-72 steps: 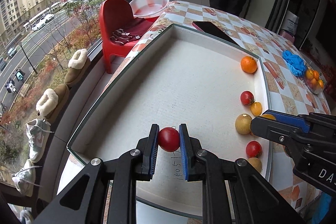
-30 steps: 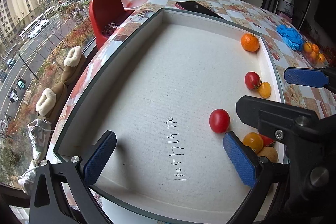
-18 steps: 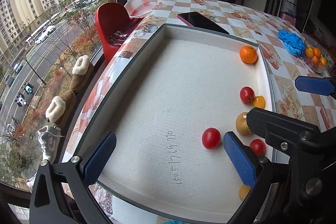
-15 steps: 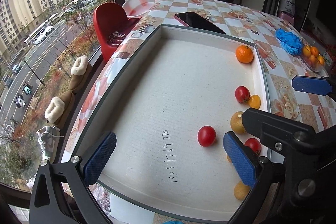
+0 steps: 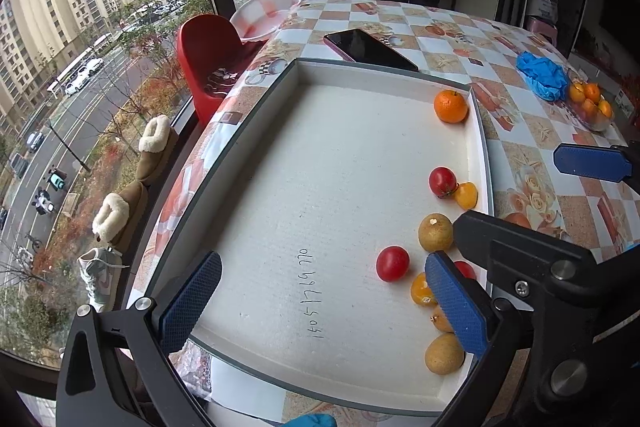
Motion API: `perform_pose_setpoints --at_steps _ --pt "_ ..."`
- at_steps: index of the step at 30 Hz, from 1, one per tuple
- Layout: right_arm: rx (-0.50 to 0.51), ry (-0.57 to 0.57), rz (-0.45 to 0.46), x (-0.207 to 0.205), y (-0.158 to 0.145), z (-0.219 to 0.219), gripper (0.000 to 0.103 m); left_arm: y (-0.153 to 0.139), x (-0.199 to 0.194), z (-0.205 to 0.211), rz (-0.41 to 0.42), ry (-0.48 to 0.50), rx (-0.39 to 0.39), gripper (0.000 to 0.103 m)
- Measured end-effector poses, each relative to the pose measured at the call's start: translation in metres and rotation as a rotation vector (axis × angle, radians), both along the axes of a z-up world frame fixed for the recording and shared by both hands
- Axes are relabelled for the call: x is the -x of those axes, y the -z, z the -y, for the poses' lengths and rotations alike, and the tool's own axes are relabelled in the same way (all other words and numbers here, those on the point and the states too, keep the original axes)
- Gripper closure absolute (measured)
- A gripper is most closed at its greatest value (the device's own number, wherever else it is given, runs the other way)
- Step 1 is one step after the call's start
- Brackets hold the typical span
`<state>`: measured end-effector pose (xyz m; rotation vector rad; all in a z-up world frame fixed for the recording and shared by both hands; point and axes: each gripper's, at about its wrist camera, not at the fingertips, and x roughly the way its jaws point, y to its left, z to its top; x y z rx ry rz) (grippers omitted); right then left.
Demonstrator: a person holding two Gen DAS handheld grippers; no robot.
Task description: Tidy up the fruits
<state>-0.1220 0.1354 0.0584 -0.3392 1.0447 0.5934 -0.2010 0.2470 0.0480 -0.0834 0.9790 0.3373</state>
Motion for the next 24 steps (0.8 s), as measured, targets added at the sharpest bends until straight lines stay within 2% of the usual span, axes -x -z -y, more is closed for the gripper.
perform_pose_setpoints --at_steps 12,24 --pt "0.046 -0.017 -0.020 0.006 0.006 -0.002 0.000 0.007 0.004 0.006 -0.035 0.017 -0.006 0.000" --pt "0.027 -0.035 -0.041 0.008 0.007 -0.002 0.000 0.010 0.009 0.003 -0.051 -0.001 -0.016 0.000"
